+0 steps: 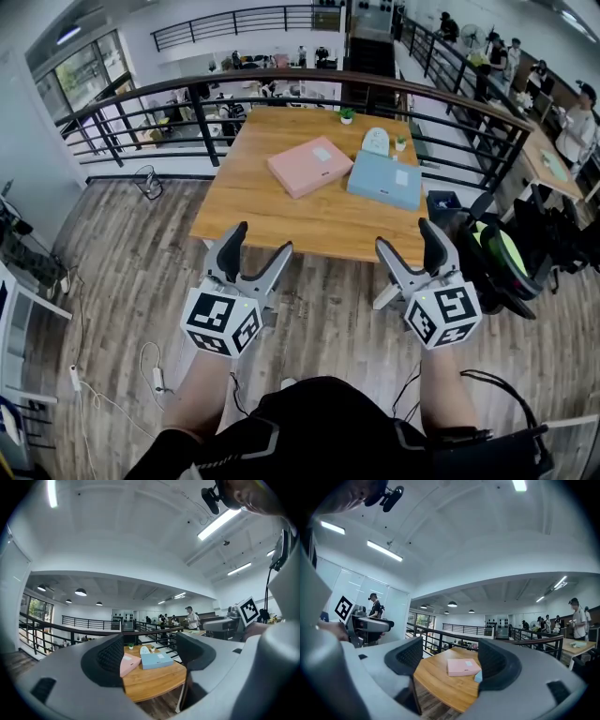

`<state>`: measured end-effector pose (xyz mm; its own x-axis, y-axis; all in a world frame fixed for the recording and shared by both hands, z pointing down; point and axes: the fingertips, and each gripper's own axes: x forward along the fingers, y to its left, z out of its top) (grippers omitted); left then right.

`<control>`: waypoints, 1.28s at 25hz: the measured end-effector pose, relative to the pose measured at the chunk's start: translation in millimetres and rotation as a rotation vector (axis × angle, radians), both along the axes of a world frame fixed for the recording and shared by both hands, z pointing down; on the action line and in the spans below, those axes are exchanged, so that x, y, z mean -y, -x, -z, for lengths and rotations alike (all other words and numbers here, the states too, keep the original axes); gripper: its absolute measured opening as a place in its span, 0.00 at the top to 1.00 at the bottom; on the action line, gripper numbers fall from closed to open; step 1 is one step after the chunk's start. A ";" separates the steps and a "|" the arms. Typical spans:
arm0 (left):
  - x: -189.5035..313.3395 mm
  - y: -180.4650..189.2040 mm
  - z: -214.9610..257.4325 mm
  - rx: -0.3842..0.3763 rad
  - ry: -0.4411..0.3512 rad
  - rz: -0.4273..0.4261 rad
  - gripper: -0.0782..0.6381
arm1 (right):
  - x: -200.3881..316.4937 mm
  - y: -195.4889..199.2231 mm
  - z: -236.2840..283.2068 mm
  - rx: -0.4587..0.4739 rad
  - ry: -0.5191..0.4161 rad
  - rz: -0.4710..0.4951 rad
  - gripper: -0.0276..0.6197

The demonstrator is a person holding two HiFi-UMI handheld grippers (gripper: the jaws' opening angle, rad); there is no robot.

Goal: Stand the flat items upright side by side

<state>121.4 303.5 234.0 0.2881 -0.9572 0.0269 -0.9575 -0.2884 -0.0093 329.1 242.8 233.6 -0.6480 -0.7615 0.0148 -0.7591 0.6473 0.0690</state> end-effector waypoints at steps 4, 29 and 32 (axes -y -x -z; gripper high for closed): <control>-1.9 15.4 -4.5 -0.010 0.002 -0.012 0.40 | -1.3 16.7 -0.8 0.002 0.003 0.014 0.40; 35.0 131.7 -23.4 0.057 0.028 0.077 0.40 | 71.4 137.2 -35.5 -0.023 0.066 0.115 0.41; 65.8 141.4 -20.3 0.068 0.034 0.100 0.40 | 106.4 147.2 -37.1 -0.010 0.071 0.134 0.41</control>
<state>-20.1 237.8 254.4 0.1873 -0.9793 0.0761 -0.9790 -0.1925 -0.0675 182.0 136.4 270.7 -0.7435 -0.6648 0.0722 -0.6649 0.7465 0.0265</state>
